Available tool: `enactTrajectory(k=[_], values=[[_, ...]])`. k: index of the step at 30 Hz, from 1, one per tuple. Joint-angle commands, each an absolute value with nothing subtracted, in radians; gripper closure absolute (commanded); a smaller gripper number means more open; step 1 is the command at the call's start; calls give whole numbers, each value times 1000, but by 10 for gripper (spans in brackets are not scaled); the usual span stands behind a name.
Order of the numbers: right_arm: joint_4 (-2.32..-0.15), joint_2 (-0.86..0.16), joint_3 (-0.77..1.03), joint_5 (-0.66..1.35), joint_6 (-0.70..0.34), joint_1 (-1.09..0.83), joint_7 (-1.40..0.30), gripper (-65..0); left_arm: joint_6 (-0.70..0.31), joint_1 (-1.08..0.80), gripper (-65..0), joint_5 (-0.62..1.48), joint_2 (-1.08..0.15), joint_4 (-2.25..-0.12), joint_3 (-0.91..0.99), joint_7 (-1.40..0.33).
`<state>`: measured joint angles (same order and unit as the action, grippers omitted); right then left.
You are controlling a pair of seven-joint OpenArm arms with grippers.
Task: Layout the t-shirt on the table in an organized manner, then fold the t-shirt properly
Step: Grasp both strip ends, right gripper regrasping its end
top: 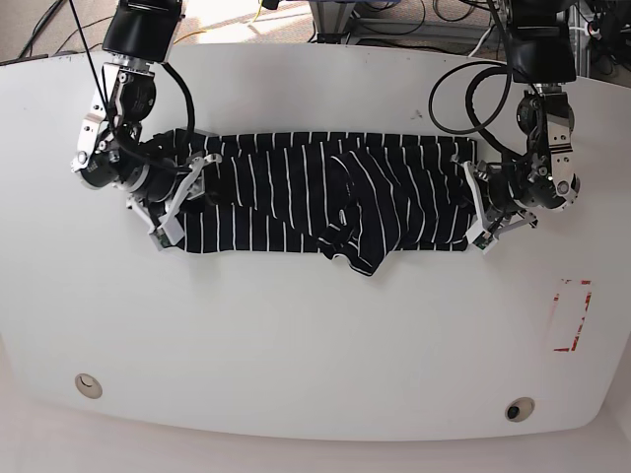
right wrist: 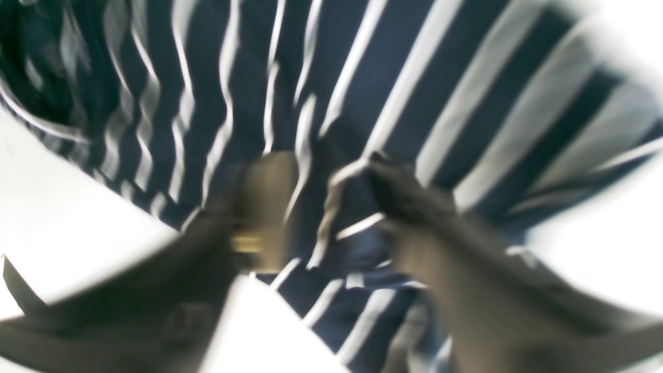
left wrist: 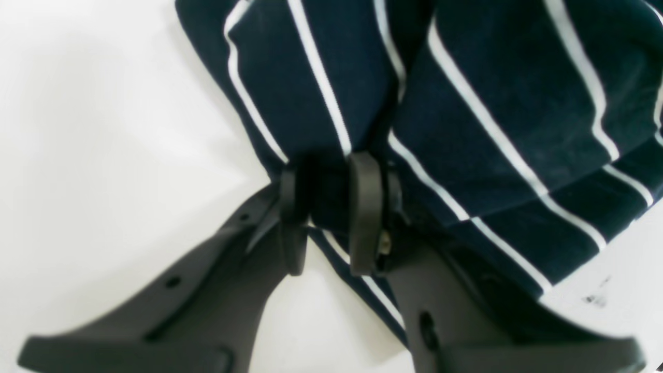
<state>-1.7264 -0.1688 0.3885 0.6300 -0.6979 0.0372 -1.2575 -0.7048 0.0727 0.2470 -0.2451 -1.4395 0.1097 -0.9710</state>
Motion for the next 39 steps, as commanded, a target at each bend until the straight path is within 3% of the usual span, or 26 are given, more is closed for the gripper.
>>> enactTrajectory(k=[1,4,5,14,24,39], values=[[-1799,-170,473,696,-698,71,-1291,-482,-698,71,-108,194,-257,-1434,108,-1013],[-1796,-170,564,742,-698,93,-1330,-636,-698,70,-108,194,-257,-1434,108,-1013],[-1785,-170,587,751,-698,96,-1334,-650,-698,70,-108,194,-257,-1434,108,-1013],[-1472,-239,757,777,-698,128,-1333,-650,-698,70,-108,197,-277,-1435,107,-1013],[-1233,-277,786,834,-698,122,-1288,-650,-698,64,-108,197,-277,-1438,107,-1013],[-1234,-116,641,835,-698,120,-1287,-650,-698,64,-108,199,-277,-1440,64,-1013]])
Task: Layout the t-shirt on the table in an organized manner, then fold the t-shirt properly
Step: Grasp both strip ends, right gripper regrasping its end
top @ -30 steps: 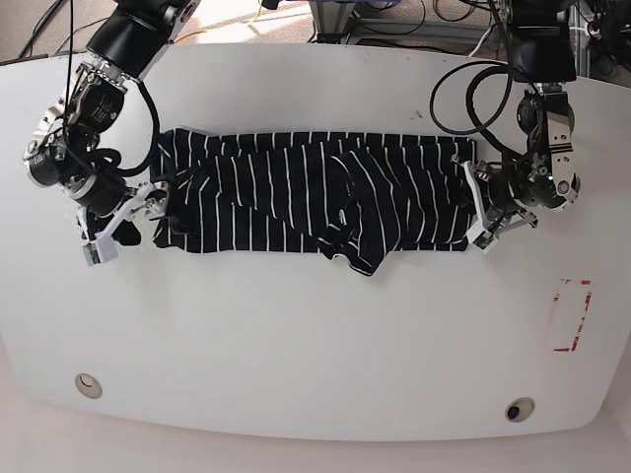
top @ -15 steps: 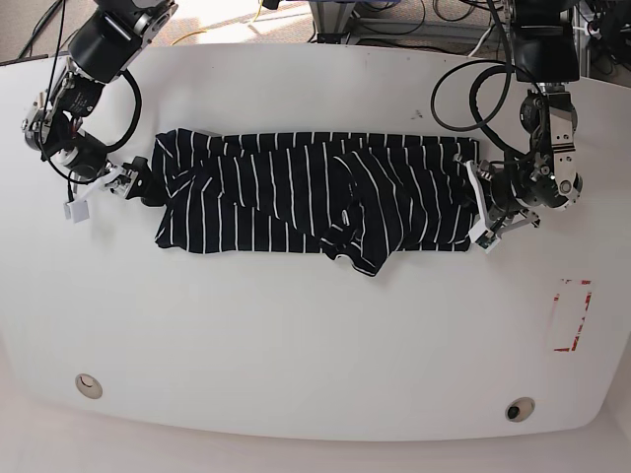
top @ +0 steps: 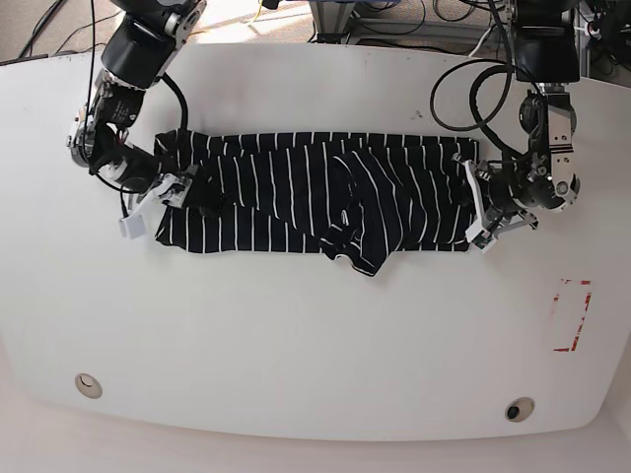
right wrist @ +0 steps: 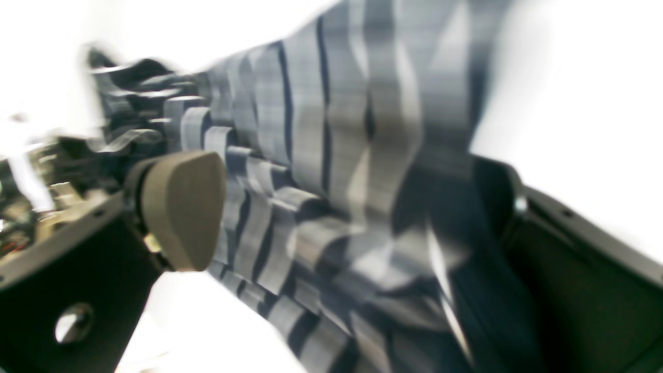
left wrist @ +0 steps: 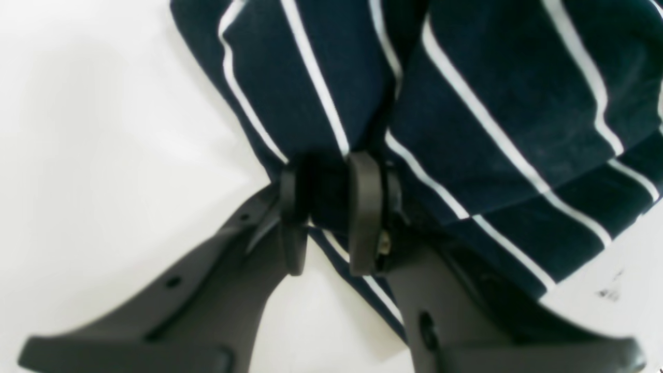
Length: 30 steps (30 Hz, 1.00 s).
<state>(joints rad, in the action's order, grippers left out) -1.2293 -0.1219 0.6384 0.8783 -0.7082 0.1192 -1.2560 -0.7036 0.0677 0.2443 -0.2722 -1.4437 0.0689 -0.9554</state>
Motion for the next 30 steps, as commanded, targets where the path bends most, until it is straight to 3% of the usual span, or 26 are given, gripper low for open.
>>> enactTrajectory(k=[1,6,9,11,16,18,30], values=[[-1234,-110,639,835,-698,122,-1287,-650,-698,64,-108,199,-277,-1440,64,-1013],[-1234,-85,638,834,-698,127,-1285,-648,-698,64,-108,199,-274,-1442,64,-1015],[-1234,-84,636,834,-698,128,-1285,-550,-698,64,-108,199,-272,-1442,62,-1015],[-1234,-84,636,834,-698,128,-1285,-458,-698,64,-108,199,-272,-1442,62,-1015],[-1237,-87,636,834,-698,130,-1285,-120,-698,68,-108,197,-271,-1440,48,-1015],[-1256,-91,636,832,-698,130,-1285,-32,-698,68,-108,197,-271,-1440,24,-1015],[-1589,-136,636,840,-698,87,-1339,-14,-698,105,-108,194,-186,-1434,-96,-1013]])
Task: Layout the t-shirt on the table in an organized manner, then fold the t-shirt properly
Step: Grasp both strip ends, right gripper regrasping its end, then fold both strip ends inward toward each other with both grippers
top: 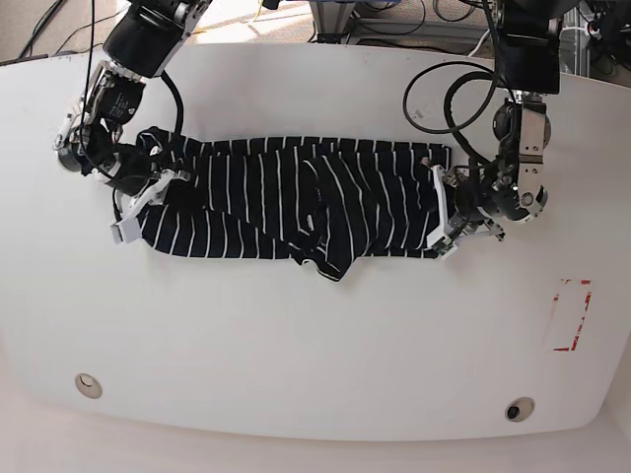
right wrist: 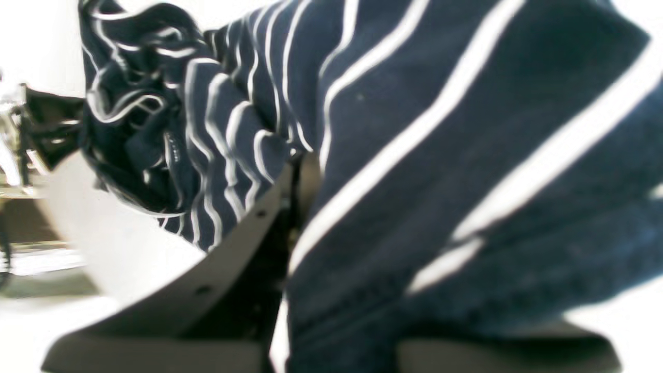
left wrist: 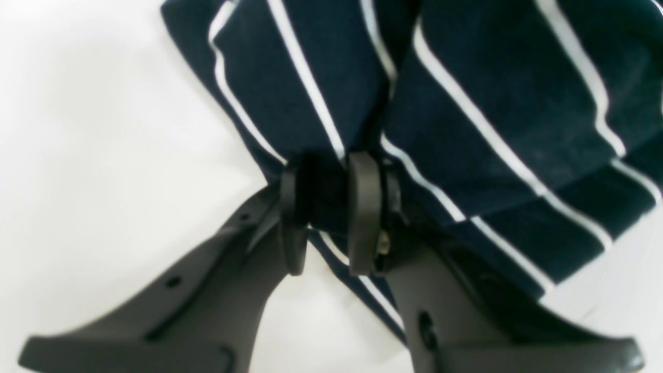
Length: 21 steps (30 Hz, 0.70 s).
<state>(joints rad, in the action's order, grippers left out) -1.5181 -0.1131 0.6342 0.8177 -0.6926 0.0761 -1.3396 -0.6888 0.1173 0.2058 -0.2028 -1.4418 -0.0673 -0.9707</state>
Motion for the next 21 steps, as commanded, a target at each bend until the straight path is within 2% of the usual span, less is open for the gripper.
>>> enactTrajectory(k=[1,10,21], values=[[-1620,-140,636,840,-698,87,-1348,-14,-698,107,-108,194,-179,-1434,-111,-1013],[-1778,-191,633,840,-698,71,-1396,-14,-698,142,-108,194,-119,-1434,-246,-1015],[-1954,-220,467,834,-698,73,-1396,-14,-698,183,-108,194,-33,-1432,-395,-1013]])
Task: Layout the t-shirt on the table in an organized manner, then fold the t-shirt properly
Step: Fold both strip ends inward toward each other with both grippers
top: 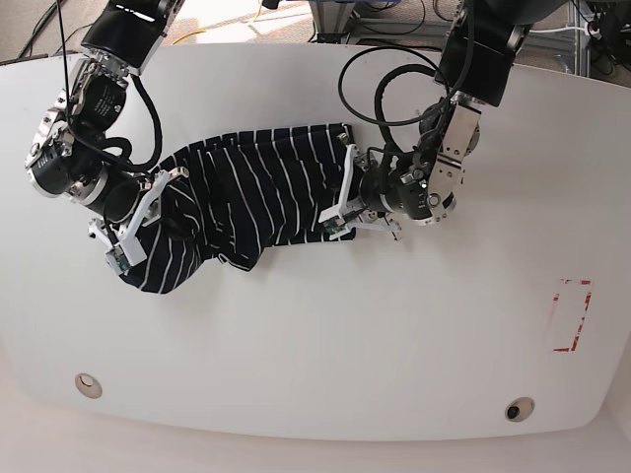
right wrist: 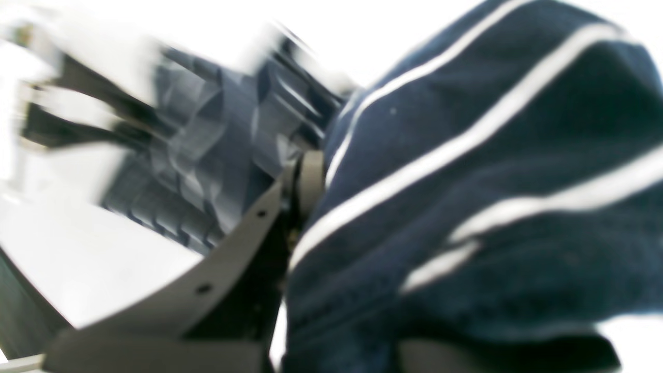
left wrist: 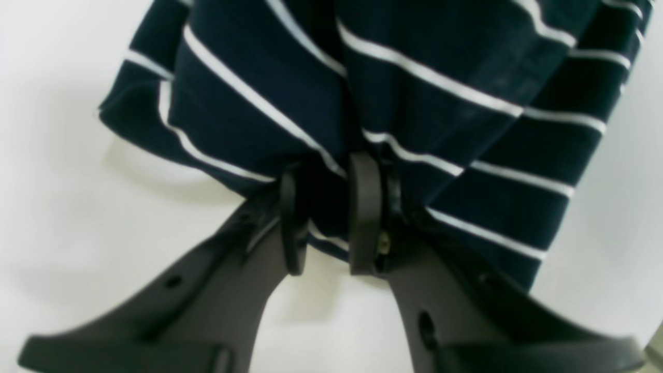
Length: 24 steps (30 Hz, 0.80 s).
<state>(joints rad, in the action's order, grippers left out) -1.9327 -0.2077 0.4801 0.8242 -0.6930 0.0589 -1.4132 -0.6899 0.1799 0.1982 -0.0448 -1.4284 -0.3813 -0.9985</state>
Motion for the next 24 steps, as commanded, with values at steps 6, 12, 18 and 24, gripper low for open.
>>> enactTrajectory(k=[6,12,18,24], values=[[-1954,-200,384,832,-698,85,-1396,-17,-698,186,-108,194,-8,-1432,-424,-1013],[-1954,-185,355,832,-698,77,-1396,-21,-698,197,-108,194,-7,-1432,-426,-1013],[-1952,-183,309,831,-698,62,-1396,-21,-698,197,-108,194,-7,-1431,-424,-1013],[-1952,-182,268,831,-698,56,-1396,-63,-698,197,-108,194,-7,-1431,-424,-1013]])
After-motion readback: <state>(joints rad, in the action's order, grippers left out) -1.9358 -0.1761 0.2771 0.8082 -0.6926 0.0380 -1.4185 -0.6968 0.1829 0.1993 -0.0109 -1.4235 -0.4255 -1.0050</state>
